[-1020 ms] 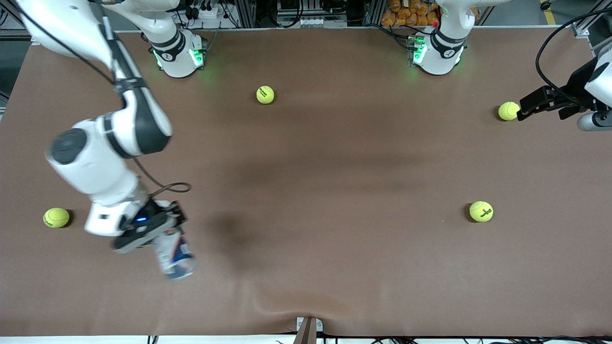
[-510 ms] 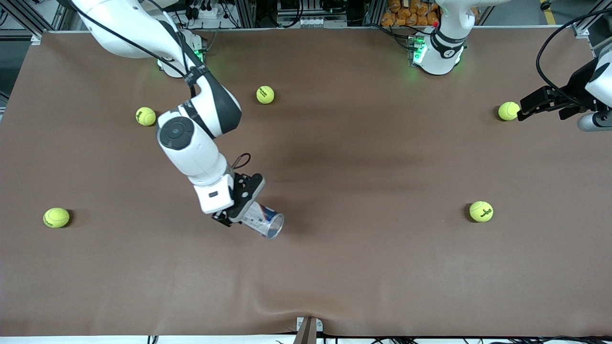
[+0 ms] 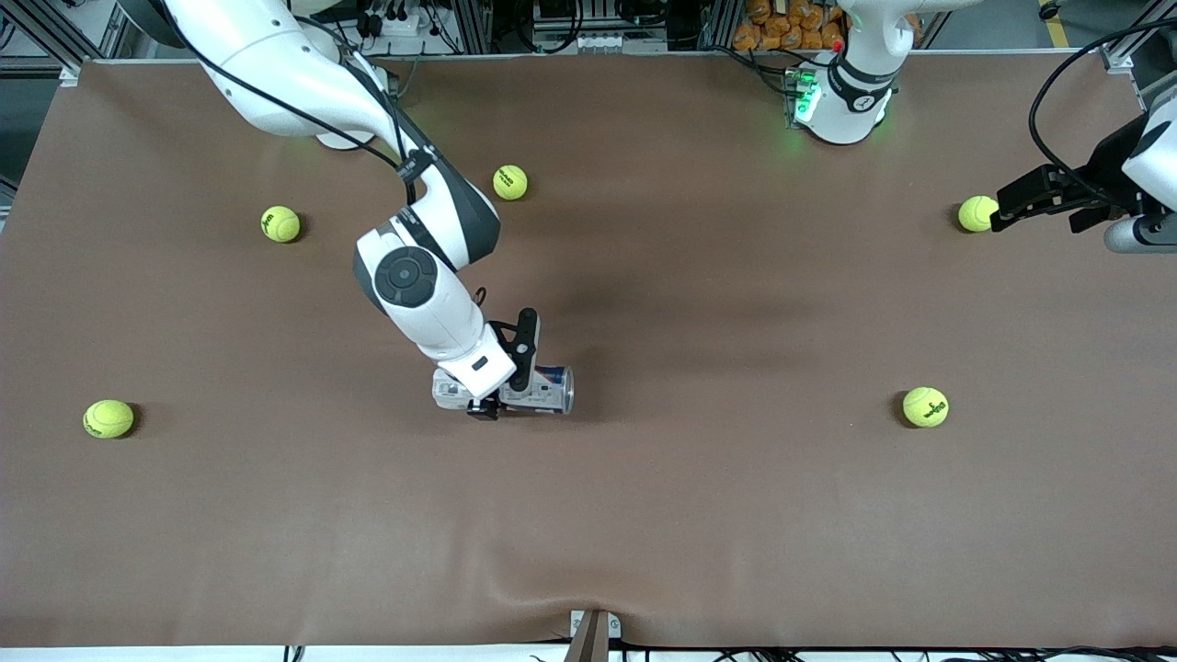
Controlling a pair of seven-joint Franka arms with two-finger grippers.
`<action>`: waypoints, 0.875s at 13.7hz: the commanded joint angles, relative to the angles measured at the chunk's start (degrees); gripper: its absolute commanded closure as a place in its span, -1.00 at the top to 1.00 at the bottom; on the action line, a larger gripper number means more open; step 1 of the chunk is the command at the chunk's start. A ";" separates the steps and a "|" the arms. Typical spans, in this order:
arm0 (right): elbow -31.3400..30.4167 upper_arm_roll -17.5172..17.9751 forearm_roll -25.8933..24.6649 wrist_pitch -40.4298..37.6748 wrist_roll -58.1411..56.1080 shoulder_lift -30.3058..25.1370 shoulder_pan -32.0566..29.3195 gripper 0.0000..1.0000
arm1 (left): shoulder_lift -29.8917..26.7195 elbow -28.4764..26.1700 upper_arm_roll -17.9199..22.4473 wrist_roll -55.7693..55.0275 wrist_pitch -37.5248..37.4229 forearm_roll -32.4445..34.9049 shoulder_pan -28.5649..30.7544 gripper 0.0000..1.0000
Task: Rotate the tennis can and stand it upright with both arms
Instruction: 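Lift the can with the right gripper and carry it to mid-table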
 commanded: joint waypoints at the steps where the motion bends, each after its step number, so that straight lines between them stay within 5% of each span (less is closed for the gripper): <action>1: 0.41 -0.58 -1.03 1.88 -1.85 3.19 3.72 0.23 | 0.34 0.49 -0.01 1.82 -1.66 -1.19 1.28 1.00; 6: 0.15 -0.76 -1.21 5.75 4.31 6.98 5.49 0.25 | 0.78 0.32 -0.01 2.44 -1.67 -1.19 1.29 1.00; 7: 0.15 -0.76 -1.29 5.75 4.31 7.33 6.20 0.38 | 0.78 0.32 -0.01 2.44 -1.67 -1.19 1.37 1.00; 8: 0.15 -0.85 -1.29 5.67 4.40 7.33 6.29 0.99 | 0.78 0.32 -0.01 2.44 -1.67 -1.19 1.37 1.00; 12: 0.24 -0.41 -1.12 2.70 3.96 4.45 6.11 1.00 | 0.87 0.14 0.08 2.44 -1.67 -2.93 1.72 1.00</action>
